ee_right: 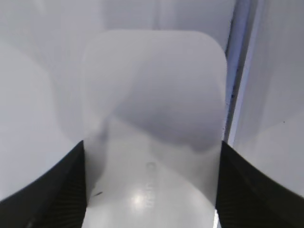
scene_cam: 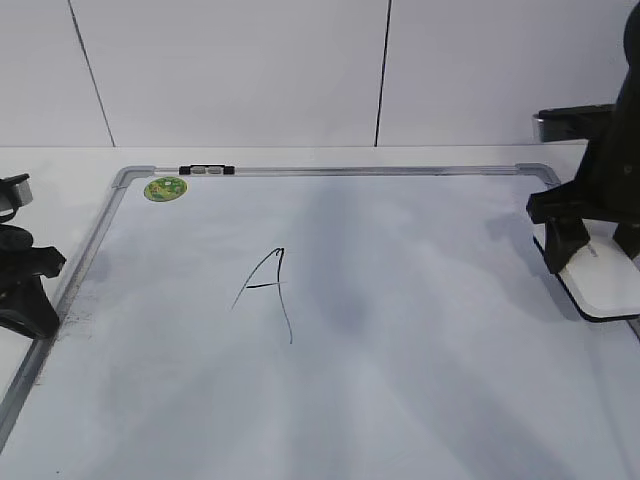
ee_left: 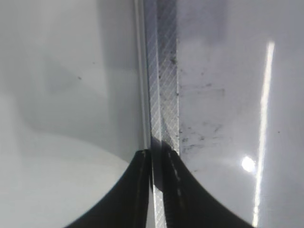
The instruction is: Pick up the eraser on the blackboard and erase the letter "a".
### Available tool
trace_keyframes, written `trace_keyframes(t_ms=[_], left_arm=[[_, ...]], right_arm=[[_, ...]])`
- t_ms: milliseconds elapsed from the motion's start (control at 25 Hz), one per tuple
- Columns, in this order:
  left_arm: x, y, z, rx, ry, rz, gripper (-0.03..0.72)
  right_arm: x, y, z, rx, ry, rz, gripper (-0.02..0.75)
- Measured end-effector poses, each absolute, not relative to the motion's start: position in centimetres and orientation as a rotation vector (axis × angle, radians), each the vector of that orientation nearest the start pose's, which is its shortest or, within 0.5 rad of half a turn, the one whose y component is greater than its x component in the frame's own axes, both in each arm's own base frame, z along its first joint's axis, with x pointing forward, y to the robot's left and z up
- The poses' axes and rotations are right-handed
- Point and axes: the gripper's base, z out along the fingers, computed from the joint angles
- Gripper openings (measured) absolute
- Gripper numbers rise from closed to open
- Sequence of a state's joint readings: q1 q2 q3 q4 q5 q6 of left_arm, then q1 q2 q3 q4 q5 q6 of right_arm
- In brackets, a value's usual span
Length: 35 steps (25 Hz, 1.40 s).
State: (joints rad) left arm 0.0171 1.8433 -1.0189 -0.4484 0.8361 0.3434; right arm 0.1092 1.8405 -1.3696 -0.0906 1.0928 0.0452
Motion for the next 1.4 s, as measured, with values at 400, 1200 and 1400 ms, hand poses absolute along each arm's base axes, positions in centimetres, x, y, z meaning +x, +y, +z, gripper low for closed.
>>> trace_keyframes(t_ms=[400,1200,1400], left_arm=[[31.8,-2.4,14.6,0.034,3.044,-0.501,0.056],[31.8,-2.4,14.6,0.037,3.043,-0.501,0.064],[31.8,-2.4,14.6,0.037,3.043,-0.501,0.064]], right_arm=[[36.2,-0.1,21.2,-0.008,3.014,-0.089,0.544],[36.7,-0.1,21.3,-0.012,2.957,-0.071,0.544],[37.1,-0.1,19.4,-0.014,3.003,-0.072,0.544]])
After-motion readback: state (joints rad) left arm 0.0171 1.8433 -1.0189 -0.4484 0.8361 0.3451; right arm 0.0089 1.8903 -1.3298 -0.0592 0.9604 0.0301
